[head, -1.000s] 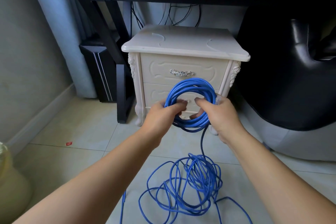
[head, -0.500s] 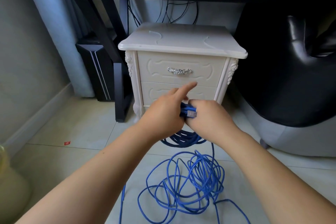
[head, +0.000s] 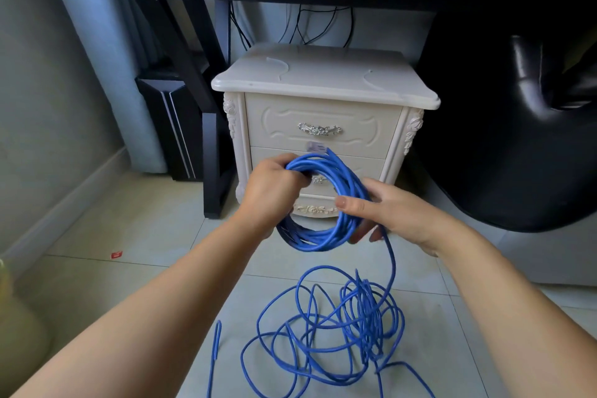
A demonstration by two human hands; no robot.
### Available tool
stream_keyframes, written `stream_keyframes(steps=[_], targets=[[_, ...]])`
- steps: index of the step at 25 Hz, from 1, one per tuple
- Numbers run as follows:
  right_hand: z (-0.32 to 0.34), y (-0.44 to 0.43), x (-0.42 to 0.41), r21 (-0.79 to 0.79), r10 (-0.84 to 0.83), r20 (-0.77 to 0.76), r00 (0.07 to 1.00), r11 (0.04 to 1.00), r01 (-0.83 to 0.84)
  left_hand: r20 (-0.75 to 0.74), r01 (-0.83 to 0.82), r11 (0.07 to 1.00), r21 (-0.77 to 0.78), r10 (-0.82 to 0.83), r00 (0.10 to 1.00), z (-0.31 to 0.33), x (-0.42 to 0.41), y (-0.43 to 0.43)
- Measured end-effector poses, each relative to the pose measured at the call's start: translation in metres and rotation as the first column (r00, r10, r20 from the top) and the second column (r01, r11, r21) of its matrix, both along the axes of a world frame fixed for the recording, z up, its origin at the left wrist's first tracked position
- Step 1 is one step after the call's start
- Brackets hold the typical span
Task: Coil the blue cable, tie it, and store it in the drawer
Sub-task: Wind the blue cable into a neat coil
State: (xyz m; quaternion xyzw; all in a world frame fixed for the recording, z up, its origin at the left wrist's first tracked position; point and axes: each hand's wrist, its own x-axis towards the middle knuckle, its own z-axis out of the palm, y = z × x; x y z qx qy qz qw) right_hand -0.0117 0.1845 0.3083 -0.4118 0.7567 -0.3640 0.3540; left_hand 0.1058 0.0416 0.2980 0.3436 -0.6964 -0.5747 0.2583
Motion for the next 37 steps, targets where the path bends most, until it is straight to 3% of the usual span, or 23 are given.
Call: stream_keyframes(steps=[3, 6, 9, 11, 13, 15, 19, 21, 23, 24, 26, 29, 33, 37], targets=[[-0.007, -0.001, 0.013, 0.0, -0.045, 0.062, 0.997, 0.999, 0.045, -0.063, -0.124, 0.984, 0.127, 0.133, 0.989, -0.003, 0.0, -0.004], [-0.017, -0.009, 0.024, -0.11, -0.187, 0.252, 0.949, 0.969, 0.22, -0.111, -0.166, 0.954, 0.249, 0.199, 0.974, -0.008, -0.004, 0.003], [-0.024, -0.015, 0.024, -0.157, -0.317, 0.426, 0.847, 0.896, 0.414, -0.137, -0.086, 0.941, 0.328, 0.138, 0.981, -0.014, -0.009, 0.011], [-0.026, -0.015, 0.021, -0.173, -0.373, 0.423, 0.826, 0.861, 0.478, -0.126, 0.03, 0.936, 0.349, 0.015, 0.992, -0.015, -0.006, 0.014], [-0.028, -0.013, 0.016, -0.201, -0.409, 0.326, 0.852, 0.85, 0.486, -0.09, 0.217, 0.918, 0.331, -0.199, 0.976, -0.013, 0.002, 0.009], [-0.029, -0.011, 0.01, -0.227, -0.408, 0.127, 0.904, 0.875, 0.427, -0.098, 0.406, 0.86, 0.309, -0.395, 0.913, -0.009, 0.011, -0.002], [-0.028, -0.009, 0.006, -0.164, -0.284, -0.24, 0.928, 0.954, 0.249, -0.164, 0.498, 0.844, 0.2, -0.473, 0.866, 0.0, 0.016, -0.012], [-0.026, -0.011, 0.008, -0.12, -0.193, -0.4, 0.896, 0.98, 0.158, 0.041, 0.504, 0.864, -0.018, -0.503, 0.864, -0.001, 0.014, -0.005], [-0.024, -0.013, 0.012, -0.083, -0.121, -0.522, 0.844, 0.992, 0.091, 0.315, 0.468, 0.83, -0.303, -0.377, 0.871, -0.006, 0.011, 0.002], [-0.024, -0.014, 0.014, -0.076, -0.111, -0.547, 0.829, 0.994, 0.083, 0.343, 0.429, 0.828, -0.361, -0.31, 0.887, -0.008, 0.01, 0.004], [-0.022, -0.015, 0.016, -0.123, -0.171, -0.485, 0.858, 0.984, 0.127, 0.258, 0.353, 0.872, -0.339, -0.275, 0.926, -0.008, 0.008, 0.005], [-0.019, -0.014, 0.008, -0.213, -0.304, -0.242, 0.922, 0.943, 0.255, 0.072, 0.233, 0.954, -0.19, -0.223, 0.972, -0.007, 0.005, 0.004], [-0.017, -0.009, 0.009, -0.09, -0.196, 0.101, 0.975, 0.974, 0.206, -0.087, 0.075, 0.997, 0.017, -0.073, 0.994, -0.009, 0.004, -0.001], [-0.015, -0.009, 0.013, -0.077, -0.166, 0.318, 0.933, 0.977, 0.2, -0.195, -0.062, 0.982, 0.177, 0.097, 0.976, -0.005, 0.002, 0.0]])
